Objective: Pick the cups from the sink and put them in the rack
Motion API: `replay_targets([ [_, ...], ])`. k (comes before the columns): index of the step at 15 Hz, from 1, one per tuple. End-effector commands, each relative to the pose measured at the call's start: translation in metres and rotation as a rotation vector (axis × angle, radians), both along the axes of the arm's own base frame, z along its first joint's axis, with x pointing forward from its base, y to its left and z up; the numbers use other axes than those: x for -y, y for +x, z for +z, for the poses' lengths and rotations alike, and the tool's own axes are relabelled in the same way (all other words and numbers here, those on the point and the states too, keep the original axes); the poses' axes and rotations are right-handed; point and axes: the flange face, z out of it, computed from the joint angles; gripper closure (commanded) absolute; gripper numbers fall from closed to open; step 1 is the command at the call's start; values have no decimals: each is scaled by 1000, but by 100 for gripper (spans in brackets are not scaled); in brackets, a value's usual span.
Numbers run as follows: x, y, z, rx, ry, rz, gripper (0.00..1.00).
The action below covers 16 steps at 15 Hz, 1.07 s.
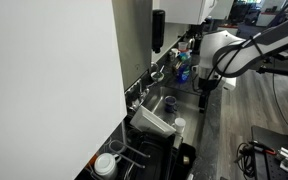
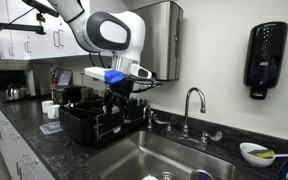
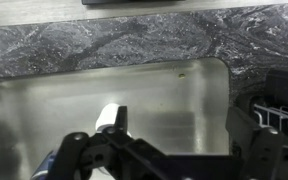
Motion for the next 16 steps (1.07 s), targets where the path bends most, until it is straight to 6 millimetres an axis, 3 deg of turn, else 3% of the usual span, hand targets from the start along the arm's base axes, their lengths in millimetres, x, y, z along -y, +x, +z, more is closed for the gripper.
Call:
replay_targets([
  [1,11,15,-34,-2,63,140,0],
  [3,16,18,-47,-24,64,236,0],
  [4,10,8,-37,-24,44,167,0],
  [11,11,10,-43,-29,32,157,0],
  [16,25,26,-76,28,57,179,0],
])
